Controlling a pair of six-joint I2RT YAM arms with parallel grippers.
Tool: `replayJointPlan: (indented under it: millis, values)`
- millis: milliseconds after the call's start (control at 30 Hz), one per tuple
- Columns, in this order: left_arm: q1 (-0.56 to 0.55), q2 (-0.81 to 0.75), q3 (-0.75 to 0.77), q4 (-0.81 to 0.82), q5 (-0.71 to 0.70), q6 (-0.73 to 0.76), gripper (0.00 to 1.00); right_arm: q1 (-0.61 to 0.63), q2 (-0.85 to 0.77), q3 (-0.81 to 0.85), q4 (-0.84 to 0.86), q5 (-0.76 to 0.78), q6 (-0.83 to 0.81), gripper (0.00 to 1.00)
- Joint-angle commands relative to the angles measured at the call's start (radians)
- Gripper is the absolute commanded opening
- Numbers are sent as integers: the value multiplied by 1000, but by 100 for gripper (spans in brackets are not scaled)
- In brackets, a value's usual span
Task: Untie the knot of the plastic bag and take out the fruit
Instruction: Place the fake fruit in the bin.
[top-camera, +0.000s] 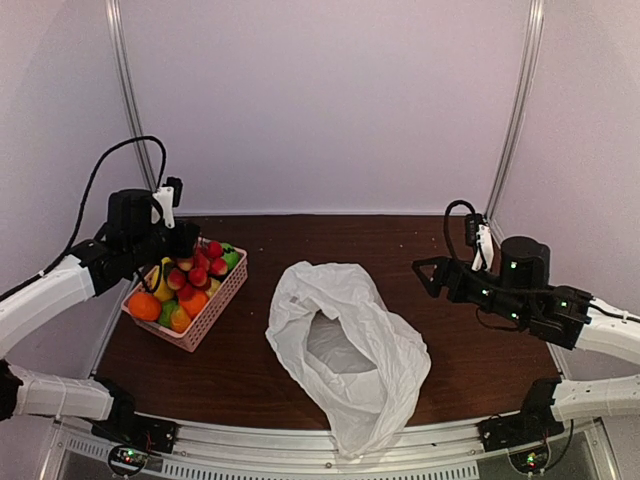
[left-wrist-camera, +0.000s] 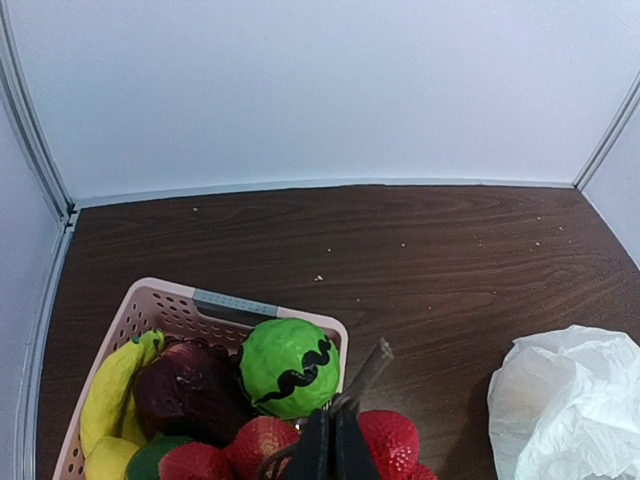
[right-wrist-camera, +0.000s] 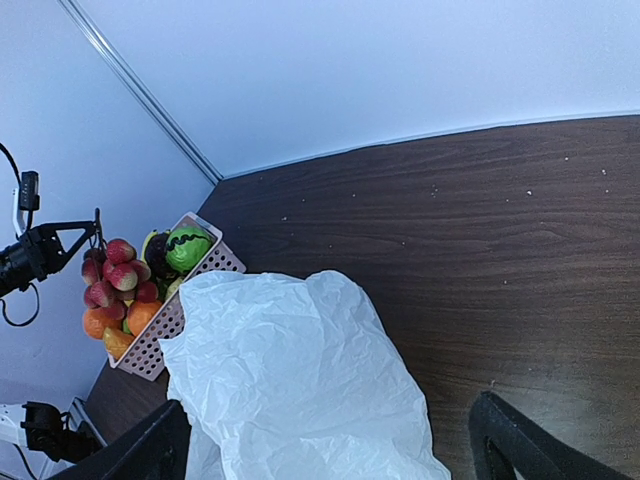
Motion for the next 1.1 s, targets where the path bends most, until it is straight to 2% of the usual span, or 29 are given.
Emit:
replayJointPlan:
  millis: [0, 433, 767, 967, 1067]
  values:
    - [5, -37, -75, 158, -65, -31, 0, -5, -4, -13, -16, 17, 7, 97]
    - [5, 6, -175, 312, -107, -20, 0, -5, -9, -18, -15, 19, 5, 98]
    - [5, 129, -147, 336, -127, -19, 0, -6, -9, -18, -15, 20, 3, 98]
    - [5, 139, -145, 326, -127, -26, 0, -5, -8, -20, -16, 25, 4, 98]
    - [5, 126, -144, 308, -129, -28, 15, -5, -3, -18, -16, 24, 0, 98]
